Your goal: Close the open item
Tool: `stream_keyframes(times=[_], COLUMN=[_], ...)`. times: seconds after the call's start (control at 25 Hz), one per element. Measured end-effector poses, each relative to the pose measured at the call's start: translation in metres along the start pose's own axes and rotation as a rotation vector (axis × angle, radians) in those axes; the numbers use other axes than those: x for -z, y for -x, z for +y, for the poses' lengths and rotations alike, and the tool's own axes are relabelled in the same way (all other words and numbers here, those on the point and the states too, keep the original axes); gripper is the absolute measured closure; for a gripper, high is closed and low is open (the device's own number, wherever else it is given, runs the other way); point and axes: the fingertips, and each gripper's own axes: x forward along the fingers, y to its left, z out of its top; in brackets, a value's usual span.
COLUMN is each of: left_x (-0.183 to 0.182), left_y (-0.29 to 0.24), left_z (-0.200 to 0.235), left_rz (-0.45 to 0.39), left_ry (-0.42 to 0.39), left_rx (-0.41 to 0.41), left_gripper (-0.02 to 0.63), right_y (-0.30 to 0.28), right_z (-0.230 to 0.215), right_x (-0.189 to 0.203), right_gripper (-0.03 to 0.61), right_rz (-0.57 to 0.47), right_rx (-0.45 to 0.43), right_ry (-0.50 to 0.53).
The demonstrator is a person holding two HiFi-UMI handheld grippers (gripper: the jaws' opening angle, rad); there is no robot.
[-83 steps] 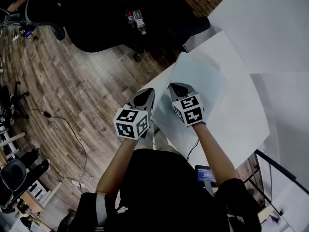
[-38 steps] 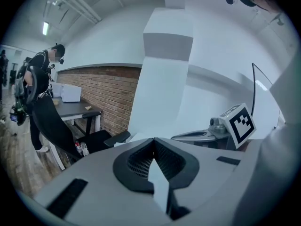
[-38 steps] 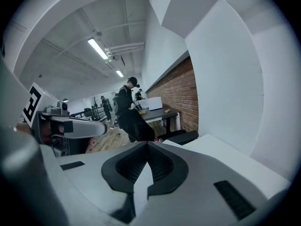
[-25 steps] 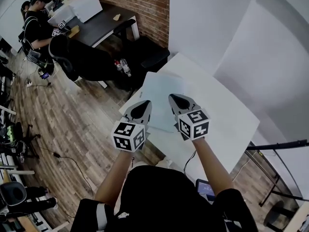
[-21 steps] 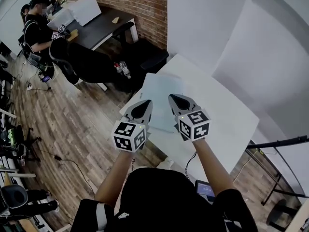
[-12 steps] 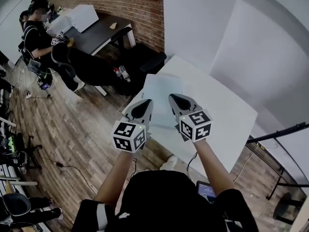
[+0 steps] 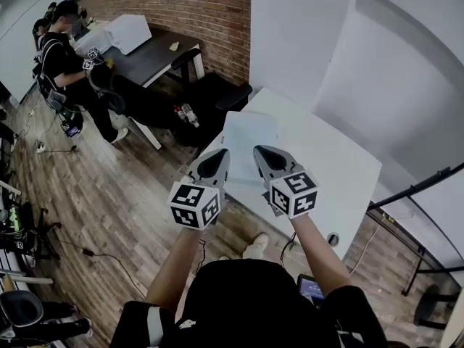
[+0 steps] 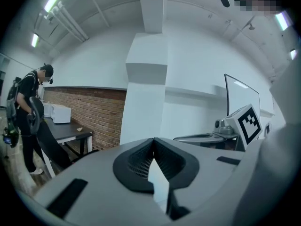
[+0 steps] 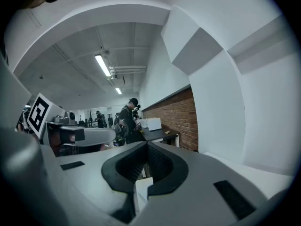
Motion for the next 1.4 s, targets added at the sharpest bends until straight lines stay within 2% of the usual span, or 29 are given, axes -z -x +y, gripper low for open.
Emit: stream_keyframes(times=[0.24, 0.8, 1.08, 1.4], left_x=[-0.015, -0.025, -0.023, -0.026], left_y=[0.039, 0.106, 0.119, 0.106], left_z=[-0.006, -0.009, -0.007, -0.008], left_rz=[-0.044, -0.079, -0.097, -0.106], left_ry=[-0.016, -0.069, -0.061, -0.053], left_rx=[0.027, 0.090, 0.121, 0.135], left_gripper=[0.600, 0.600, 0.600, 0.600], right_y=[0.020, 0.049, 0.057, 0.052], right_z=[0.037, 0.102, 0.121, 0.114], right_x=[-0.013, -0.028, -0.030, -0.034], right_gripper=[0.540, 0.540, 0.540, 0.540], right_rz=[-0.029, -0.087, -0.103, -0.102], right_rx=[0.022, 0.085, 0.116, 0.114], right_ry=[0.031, 0.052, 0.073, 0.086])
